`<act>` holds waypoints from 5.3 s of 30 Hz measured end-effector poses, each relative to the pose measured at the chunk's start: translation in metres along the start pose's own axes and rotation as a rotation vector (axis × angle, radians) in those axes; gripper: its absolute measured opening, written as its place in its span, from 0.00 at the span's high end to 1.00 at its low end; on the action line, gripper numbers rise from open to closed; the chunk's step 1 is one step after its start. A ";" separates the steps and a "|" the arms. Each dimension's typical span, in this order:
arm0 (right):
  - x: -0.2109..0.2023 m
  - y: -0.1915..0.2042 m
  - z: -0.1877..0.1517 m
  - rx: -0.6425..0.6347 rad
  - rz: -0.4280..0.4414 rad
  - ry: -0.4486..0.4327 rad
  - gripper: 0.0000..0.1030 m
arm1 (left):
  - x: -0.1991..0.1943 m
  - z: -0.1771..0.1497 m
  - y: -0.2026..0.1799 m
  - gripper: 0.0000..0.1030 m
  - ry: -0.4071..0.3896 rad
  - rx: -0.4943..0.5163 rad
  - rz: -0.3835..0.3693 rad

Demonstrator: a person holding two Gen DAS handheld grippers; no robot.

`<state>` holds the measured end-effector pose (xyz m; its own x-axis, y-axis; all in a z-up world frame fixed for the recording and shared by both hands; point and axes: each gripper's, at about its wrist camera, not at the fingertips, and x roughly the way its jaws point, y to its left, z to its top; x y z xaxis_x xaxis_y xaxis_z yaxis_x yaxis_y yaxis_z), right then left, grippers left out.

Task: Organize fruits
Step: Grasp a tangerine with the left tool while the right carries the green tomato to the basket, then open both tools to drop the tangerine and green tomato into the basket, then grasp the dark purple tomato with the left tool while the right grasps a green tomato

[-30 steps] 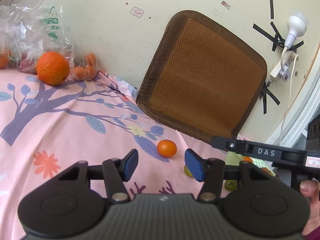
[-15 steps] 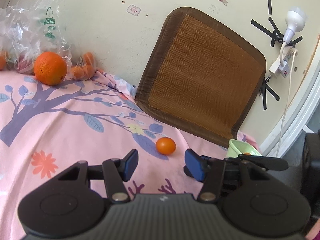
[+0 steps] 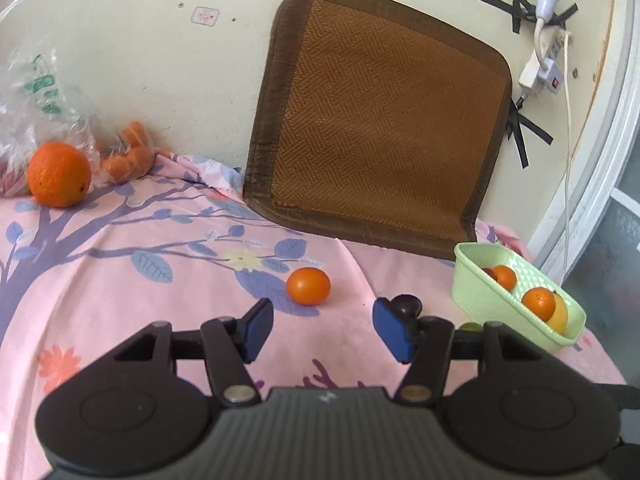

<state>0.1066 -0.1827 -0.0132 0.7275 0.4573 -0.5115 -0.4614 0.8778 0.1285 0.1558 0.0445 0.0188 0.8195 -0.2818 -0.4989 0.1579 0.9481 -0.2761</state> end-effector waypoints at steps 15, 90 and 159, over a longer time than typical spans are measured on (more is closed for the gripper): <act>-0.001 -0.003 -0.002 0.018 0.024 0.013 0.69 | 0.053 0.012 -0.009 0.70 0.098 0.128 0.072; -0.027 -0.035 -0.009 0.197 -0.178 -0.130 0.63 | 0.029 -0.013 -0.048 0.58 0.022 0.151 0.132; -0.028 -0.015 0.005 0.109 -0.231 -0.204 0.70 | -0.005 0.015 -0.069 0.75 0.067 0.174 -0.207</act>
<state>0.0952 -0.2077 0.0034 0.8986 0.2535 -0.3583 -0.2229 0.9668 0.1251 0.1491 -0.0172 0.0530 0.7225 -0.4755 -0.5018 0.4152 0.8788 -0.2350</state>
